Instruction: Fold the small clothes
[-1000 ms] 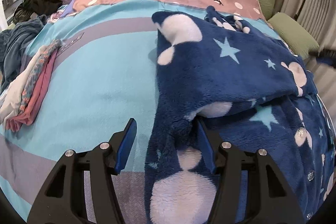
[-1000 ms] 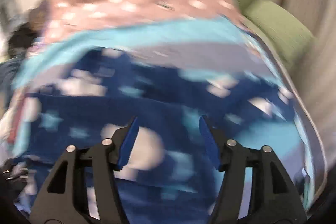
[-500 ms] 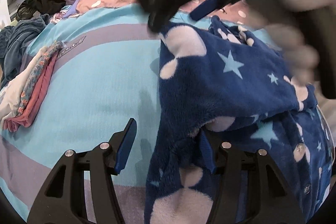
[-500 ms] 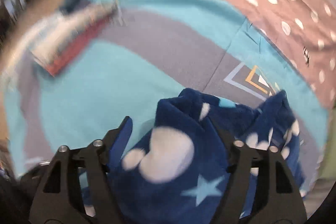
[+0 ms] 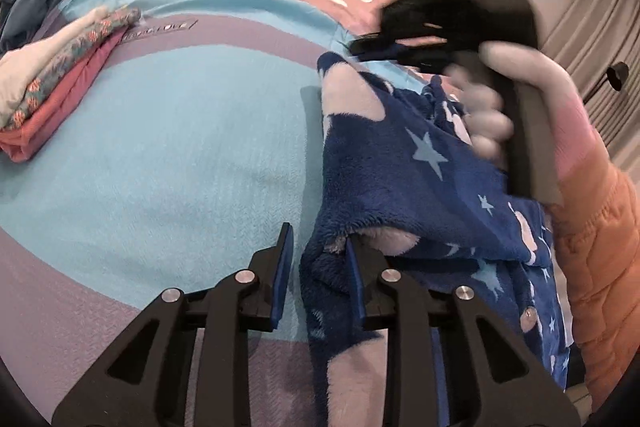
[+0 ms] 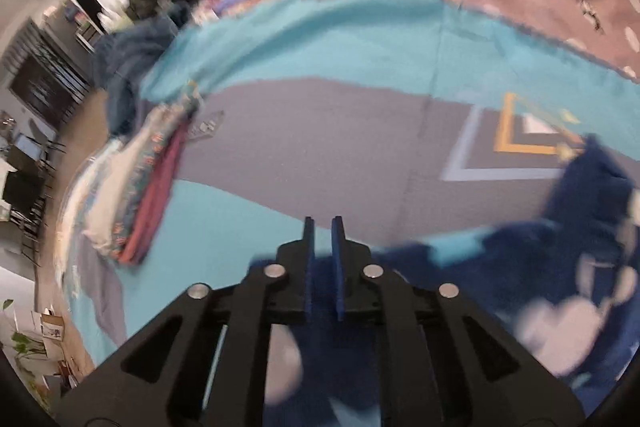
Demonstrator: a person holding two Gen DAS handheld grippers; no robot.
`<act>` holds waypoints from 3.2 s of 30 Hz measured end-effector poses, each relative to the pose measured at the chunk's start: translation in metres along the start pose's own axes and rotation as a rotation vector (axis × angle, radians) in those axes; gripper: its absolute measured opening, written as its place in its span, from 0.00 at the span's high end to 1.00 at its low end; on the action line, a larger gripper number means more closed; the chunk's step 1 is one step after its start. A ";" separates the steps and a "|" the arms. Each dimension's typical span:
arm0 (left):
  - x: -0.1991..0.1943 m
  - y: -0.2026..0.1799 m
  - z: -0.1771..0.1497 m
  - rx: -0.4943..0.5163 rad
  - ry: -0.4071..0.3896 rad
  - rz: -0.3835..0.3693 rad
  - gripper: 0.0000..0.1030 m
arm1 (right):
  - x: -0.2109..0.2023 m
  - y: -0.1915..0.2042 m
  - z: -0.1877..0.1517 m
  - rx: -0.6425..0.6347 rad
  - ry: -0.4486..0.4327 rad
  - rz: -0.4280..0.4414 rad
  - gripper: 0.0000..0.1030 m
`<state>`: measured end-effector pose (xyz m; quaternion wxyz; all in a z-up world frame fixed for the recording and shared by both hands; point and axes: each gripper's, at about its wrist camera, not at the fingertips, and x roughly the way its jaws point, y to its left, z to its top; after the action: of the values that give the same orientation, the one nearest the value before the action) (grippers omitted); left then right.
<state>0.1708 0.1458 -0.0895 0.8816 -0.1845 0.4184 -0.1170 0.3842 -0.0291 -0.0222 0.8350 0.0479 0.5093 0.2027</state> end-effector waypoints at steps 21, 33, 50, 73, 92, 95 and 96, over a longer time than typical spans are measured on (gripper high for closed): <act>0.055 -0.067 0.012 0.255 0.083 0.083 0.75 | -0.171 -0.126 -0.224 0.177 -0.181 -0.044 0.66; 0.028 -0.134 0.008 0.311 0.072 0.092 0.66 | -0.273 -0.434 -0.366 1.099 -0.485 -0.183 0.55; 0.090 -0.192 -0.014 0.369 0.184 0.067 0.58 | -0.231 -0.563 -0.384 1.441 -0.645 -0.071 0.79; 0.004 -0.120 0.006 0.148 -0.008 -0.076 0.55 | -0.236 -0.171 -0.175 0.257 -0.499 0.386 0.85; 0.043 -0.128 0.011 0.112 0.136 -0.207 0.46 | -0.131 -0.121 -0.221 0.139 -0.193 0.187 0.72; 0.065 -0.129 0.016 0.121 0.172 -0.177 0.47 | -0.143 -0.125 -0.229 0.141 -0.219 0.175 0.71; 0.068 -0.129 0.017 0.125 0.180 -0.180 0.50 | -0.152 -0.124 -0.232 0.123 -0.242 0.146 0.67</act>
<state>0.2196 0.0085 -0.0724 0.8361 -0.1548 0.4695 -0.2376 0.1575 -0.2306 -0.0423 0.8688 0.1601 0.4117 0.2239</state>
